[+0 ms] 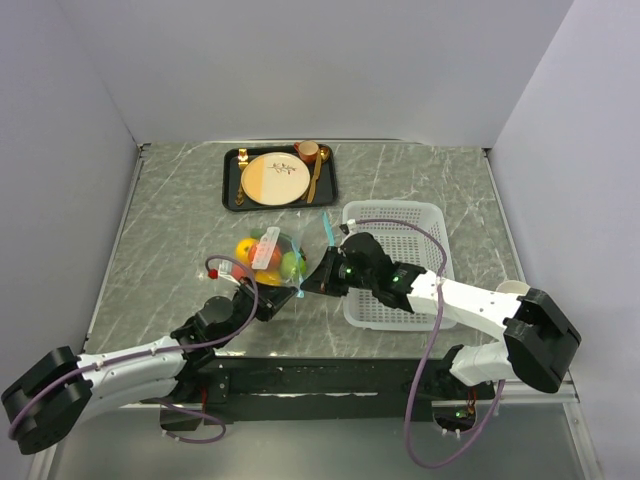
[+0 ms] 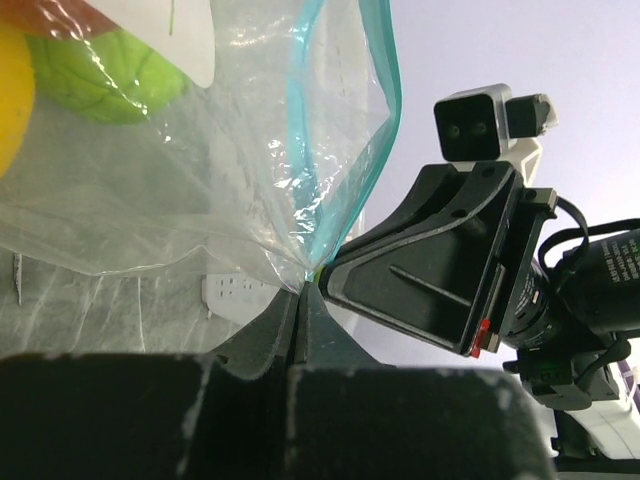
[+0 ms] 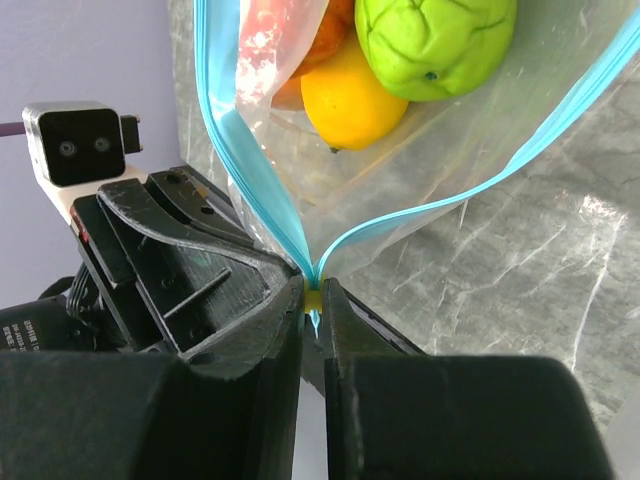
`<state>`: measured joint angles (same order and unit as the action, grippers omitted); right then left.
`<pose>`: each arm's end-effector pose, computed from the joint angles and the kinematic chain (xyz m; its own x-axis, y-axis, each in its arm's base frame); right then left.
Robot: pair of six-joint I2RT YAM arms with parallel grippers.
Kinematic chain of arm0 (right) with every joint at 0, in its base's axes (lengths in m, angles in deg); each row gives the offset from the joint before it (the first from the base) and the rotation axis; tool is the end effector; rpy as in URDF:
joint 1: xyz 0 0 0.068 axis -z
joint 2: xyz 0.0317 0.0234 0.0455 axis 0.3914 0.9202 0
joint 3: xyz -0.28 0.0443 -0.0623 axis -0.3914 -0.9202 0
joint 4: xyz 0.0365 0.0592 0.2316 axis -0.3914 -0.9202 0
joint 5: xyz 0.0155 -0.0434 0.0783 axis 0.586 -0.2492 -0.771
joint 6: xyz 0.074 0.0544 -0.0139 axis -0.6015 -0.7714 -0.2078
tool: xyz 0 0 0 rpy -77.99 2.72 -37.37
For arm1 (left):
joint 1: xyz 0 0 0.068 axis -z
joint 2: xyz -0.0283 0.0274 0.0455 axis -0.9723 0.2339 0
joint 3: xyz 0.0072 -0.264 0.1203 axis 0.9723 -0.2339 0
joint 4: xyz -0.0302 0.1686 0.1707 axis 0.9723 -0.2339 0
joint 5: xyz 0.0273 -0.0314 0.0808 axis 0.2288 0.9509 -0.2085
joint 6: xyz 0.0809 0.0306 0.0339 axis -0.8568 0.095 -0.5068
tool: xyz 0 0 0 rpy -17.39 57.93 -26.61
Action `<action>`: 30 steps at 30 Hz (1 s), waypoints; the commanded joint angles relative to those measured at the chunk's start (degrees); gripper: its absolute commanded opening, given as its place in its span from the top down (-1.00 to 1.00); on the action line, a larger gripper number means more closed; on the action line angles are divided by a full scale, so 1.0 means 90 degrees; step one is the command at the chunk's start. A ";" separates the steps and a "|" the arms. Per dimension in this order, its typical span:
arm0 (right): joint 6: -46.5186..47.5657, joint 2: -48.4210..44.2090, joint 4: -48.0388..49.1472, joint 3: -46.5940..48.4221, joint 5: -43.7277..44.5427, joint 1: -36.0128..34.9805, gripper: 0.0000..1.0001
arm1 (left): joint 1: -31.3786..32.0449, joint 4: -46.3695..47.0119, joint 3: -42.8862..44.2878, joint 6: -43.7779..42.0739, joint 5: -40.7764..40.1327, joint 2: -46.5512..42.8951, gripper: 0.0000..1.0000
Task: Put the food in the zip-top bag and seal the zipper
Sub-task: Zip the zipper food storage bag at the center of the board.
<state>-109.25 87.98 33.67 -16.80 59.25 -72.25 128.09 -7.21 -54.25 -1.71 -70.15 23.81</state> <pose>0.1845 0.2398 0.2354 -0.9108 0.2426 -0.3339 -0.1308 0.5976 0.7911 0.1306 -0.1382 0.1884 -0.6517 -0.7500 -0.1131 -0.0212 0.1670 -0.9857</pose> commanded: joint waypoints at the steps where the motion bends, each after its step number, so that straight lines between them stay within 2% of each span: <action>1: 0.0290 -0.0047 0.0009 0.0353 0.0500 0.0204 0.68 | 0.0027 0.0185 -0.0090 -0.0244 0.0578 0.0044 0.99; 13: 0.0525 -0.0125 -0.0225 0.0510 0.0666 0.0351 0.67 | 0.0027 0.0722 -0.0011 -0.0303 0.1037 0.0767 0.99; 30: 0.0633 -0.0428 -0.0606 0.0608 0.1261 0.0487 0.66 | 0.0017 -0.0108 -0.0216 -0.0166 0.0569 -0.0023 0.99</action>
<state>-104.99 86.58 27.53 -14.55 64.25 -70.04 127.93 -5.72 -54.25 -2.91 -65.21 25.89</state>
